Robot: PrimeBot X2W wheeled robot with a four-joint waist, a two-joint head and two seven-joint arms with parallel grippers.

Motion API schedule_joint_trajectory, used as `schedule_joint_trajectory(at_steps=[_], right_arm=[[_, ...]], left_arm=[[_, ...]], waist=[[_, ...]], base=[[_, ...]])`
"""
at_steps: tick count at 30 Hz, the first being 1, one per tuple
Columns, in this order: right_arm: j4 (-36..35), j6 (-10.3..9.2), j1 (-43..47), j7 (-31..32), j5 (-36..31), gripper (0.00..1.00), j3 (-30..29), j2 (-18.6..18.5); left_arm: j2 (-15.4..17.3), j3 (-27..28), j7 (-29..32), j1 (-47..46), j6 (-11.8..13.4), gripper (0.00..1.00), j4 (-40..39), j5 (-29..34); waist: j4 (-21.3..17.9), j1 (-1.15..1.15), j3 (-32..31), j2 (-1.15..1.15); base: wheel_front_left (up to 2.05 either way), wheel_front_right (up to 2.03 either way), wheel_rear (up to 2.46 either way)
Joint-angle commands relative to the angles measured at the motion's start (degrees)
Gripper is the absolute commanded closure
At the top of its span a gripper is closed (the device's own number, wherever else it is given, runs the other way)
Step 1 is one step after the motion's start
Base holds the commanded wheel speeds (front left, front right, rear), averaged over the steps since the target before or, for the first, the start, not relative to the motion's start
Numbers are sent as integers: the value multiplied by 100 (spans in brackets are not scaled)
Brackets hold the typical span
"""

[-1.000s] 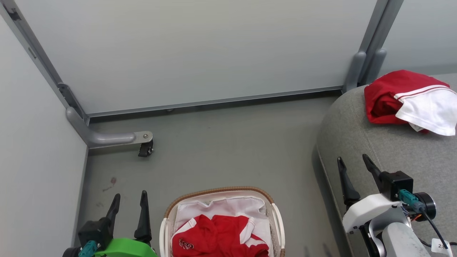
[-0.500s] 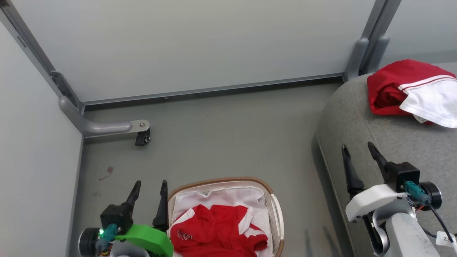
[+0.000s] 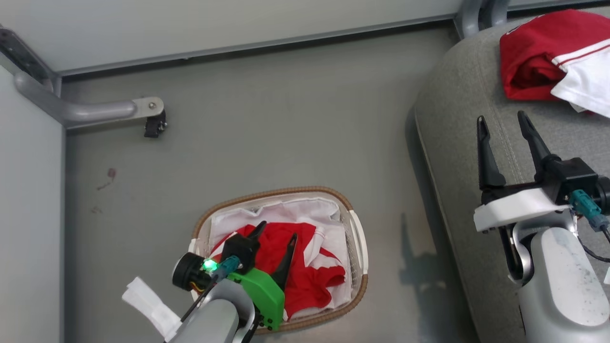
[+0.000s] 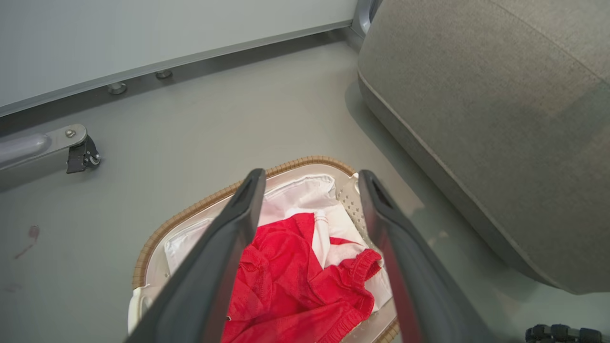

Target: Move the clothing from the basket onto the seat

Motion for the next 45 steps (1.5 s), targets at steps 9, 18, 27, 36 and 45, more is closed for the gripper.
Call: schedule_joint_trajectory(at_steps=[9,18,27,36,45], right_arm=[[-481,-6,-530,-12,153,0,14,-18],[-998,-6,-829,-11,458,0,164,-16],[-1484,-6,-1056,-12,678,0,310,-16],[-1893,-6,-1127,-11,777,0,321,-16],[-1828,-6,-1089,-12,687,0,308,-17]], left_arm=[[35,-1558,158,-1082,-27,0,894,-308],[39,-2615,262,-1642,-28,0,1511,-512],[39,-2873,169,-2120,-9,0,2227,-638],[36,-2687,78,-2509,176,0,2704,-840],[43,-2587,18,-2640,143,100,2904,-994]], waist=[[-796,0,1786,0],[-1106,0,2531,0],[-1394,0,3135,0],[-1563,0,3502,0],[-1497,0,3388,0]], base=[[0,0,0],[0,0,0],[0,0,0],[0,0,0],[0,0,0]])
